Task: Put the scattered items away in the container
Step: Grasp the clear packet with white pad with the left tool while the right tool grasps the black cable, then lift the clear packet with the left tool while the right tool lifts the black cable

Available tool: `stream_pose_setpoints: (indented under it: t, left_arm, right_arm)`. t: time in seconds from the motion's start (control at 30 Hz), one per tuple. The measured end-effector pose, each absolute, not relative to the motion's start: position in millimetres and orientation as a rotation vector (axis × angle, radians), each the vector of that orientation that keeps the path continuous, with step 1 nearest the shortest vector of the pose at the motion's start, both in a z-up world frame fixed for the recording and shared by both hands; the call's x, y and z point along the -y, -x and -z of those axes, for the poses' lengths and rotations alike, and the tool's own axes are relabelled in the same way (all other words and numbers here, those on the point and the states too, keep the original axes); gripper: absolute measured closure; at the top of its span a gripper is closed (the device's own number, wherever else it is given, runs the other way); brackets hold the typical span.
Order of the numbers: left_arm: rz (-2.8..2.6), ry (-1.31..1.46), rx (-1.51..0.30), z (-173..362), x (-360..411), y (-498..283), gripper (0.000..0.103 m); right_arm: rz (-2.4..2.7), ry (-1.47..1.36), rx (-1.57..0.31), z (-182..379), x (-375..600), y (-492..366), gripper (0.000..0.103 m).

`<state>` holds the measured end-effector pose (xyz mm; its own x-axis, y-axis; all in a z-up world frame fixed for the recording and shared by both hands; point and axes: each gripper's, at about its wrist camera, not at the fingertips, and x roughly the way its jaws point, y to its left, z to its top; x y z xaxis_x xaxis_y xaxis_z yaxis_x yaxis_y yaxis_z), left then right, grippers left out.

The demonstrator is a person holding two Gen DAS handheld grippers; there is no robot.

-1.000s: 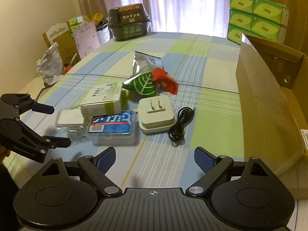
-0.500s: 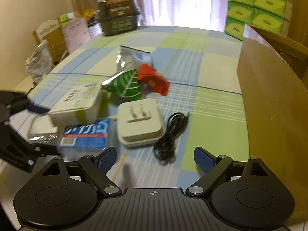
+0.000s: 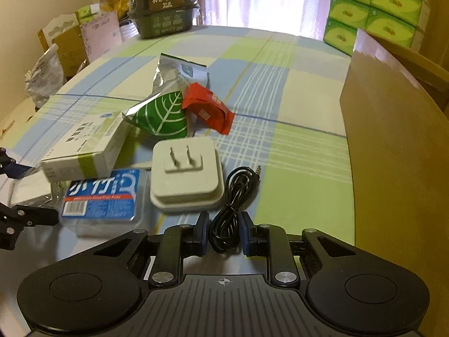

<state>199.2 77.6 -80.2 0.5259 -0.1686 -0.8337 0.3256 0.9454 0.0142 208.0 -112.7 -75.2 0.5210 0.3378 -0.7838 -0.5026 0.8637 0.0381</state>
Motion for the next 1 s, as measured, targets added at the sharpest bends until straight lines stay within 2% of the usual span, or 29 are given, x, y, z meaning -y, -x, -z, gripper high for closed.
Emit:
stream_pose_setpoints:
  t: [0.13,0.33,0.5,0.53,0.57,0.6,0.8,1.0]
  left_arm:
    - [0.287,-0.137,-0.995,77,-74,-183,0.038]
    - [0.318,-0.140,-1.009,77,-54,-152,0.037]
    - [0.317,-0.176,-0.995,79,-44,-140,0.026]
    - [0.314,-0.177,-0.994,78,-44,-140,0.025]
    - [0.311,-0.178,-0.994,78,-44,-140,0.025]
    - [0.310,-0.180,-0.995,78,-44,-142,0.025]
    - [0.324,-0.238,-1.006,80,-37,-151,0.025]
    - [0.308,-0.219,-1.021,80,-36,-154,0.040]
  right_arm:
    - [-0.514,0.199,-0.908,68,123,-187,0.082]
    - [-0.528,0.210,-0.947,63,137,-151,0.081]
    - [-0.510,0.237,-0.941,67,138,-138,0.080]
    - [-0.502,0.239,-0.935,67,138,-136,0.061]
    - [-0.496,0.237,-0.922,67,139,-135,0.032]
    - [-0.499,0.231,-0.907,66,139,-134,0.027]
    - [-0.502,0.218,-0.912,70,137,-139,0.028]
    - [-0.506,0.195,-0.911,73,135,-151,0.028]
